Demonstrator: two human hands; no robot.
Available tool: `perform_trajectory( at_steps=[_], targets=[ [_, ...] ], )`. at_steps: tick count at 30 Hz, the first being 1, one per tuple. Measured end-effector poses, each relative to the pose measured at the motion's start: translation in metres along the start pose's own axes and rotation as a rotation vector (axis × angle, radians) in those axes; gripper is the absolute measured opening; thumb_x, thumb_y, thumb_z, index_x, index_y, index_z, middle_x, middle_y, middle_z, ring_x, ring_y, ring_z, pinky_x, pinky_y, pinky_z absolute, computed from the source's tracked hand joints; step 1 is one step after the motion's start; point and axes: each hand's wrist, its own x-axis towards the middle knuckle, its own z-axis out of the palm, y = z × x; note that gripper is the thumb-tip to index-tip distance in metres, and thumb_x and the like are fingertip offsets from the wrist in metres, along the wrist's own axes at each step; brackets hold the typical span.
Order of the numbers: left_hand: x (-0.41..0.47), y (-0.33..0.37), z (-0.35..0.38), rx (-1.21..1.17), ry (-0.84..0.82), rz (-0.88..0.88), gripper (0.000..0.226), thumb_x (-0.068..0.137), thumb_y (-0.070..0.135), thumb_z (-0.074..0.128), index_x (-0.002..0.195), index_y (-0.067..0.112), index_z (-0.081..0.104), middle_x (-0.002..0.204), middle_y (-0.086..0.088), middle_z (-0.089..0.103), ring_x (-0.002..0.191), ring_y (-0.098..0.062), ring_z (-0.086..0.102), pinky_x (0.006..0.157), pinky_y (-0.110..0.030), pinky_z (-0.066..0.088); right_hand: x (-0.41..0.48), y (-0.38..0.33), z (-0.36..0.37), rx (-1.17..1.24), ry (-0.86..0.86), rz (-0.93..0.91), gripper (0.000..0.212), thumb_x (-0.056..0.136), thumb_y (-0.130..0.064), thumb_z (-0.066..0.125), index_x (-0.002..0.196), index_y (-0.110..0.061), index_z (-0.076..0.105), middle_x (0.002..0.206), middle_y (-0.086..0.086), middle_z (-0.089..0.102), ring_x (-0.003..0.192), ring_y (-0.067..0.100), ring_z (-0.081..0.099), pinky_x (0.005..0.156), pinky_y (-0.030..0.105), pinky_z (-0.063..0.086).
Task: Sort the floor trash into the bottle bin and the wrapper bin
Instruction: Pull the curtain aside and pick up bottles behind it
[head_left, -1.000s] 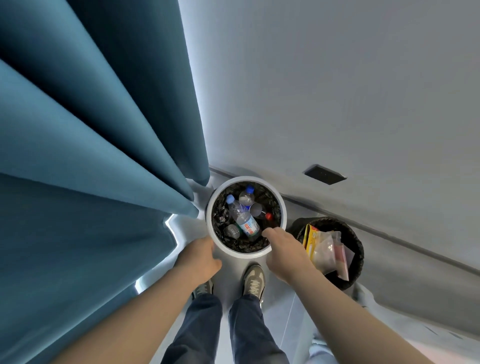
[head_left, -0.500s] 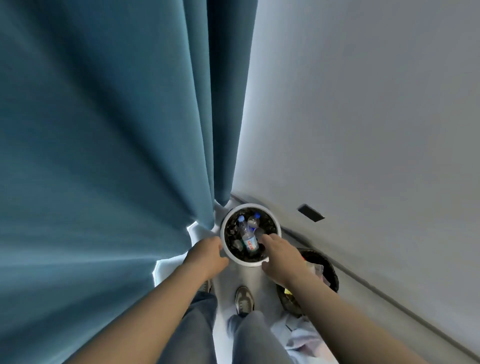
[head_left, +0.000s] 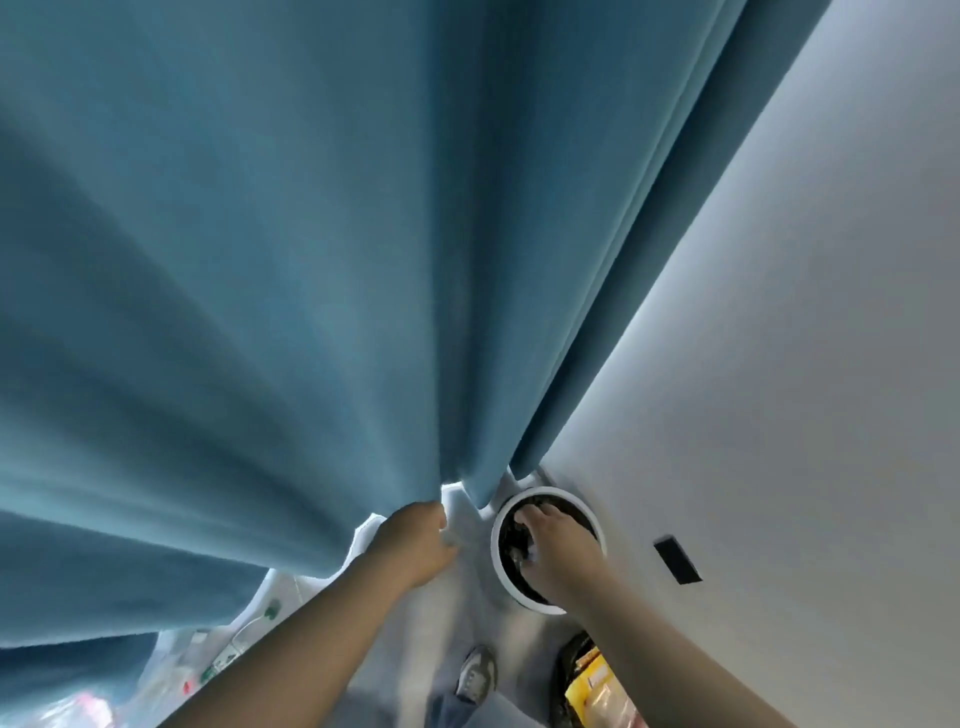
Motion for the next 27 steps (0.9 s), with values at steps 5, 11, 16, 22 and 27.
perform_trajectory(
  at_steps=[5,11,16,22,27],
  targets=[
    [-0.045,-0.067,-0.015,-0.120,0.066,-0.133,0.036,0.086,0.031,0.056,0.118,0.014,0.054,0.121,-0.002,0.057,0.112,-0.021,0.054,0.090,-0.026,0.044,0.012,-0.074,0.002,-0.096,-0.041,-0.209,0.048,0.086,-0.018,0.055,0.132,-0.018,0.044,0.133,0.002,0.049,0.118,0.024,0.051,0.090,0.032,0.044],
    [-0.114,-0.167,-0.025,-0.228,0.190,-0.314,0.040,0.088,0.034,0.055,0.123,0.016,0.052,0.128,-0.002,0.055,0.120,-0.019,0.050,0.096,-0.025,0.040,0.020,-0.184,0.027,-0.214,-0.075,-0.425,0.049,0.086,-0.020,0.054,0.133,-0.019,0.042,0.130,0.001,0.051,0.119,0.022,0.051,0.095,0.032,0.043],
    [-0.183,-0.246,-0.017,-0.320,0.301,-0.479,0.036,0.089,0.033,0.055,0.121,0.017,0.053,0.120,0.000,0.057,0.115,-0.018,0.053,0.082,-0.022,0.039,0.011,-0.274,0.064,-0.294,-0.120,-0.590,0.047,0.086,-0.022,0.054,0.132,-0.020,0.044,0.129,0.000,0.051,0.120,0.020,0.051,0.096,0.030,0.044],
    [-0.257,-0.312,0.009,-0.458,0.375,-0.615,0.019,0.088,0.025,0.057,0.104,0.022,0.047,0.100,0.001,0.060,0.086,-0.016,0.056,0.067,-0.020,0.042,-0.013,-0.366,0.111,-0.386,-0.219,-0.767,0.042,0.084,-0.024,0.056,0.125,-0.017,0.048,0.125,0.002,0.054,0.116,0.024,0.053,0.092,0.033,0.046],
    [-0.292,-0.339,0.025,-0.596,0.395,-0.749,0.027,0.090,0.021,0.054,0.116,0.014,0.058,0.115,-0.006,0.064,0.102,-0.021,0.059,0.076,-0.024,0.042,-0.024,-0.420,0.136,-0.479,-0.294,-0.938,0.038,0.087,-0.024,0.055,0.124,-0.018,0.048,0.125,0.001,0.053,0.114,0.023,0.053,0.090,0.033,0.046]
  ],
)
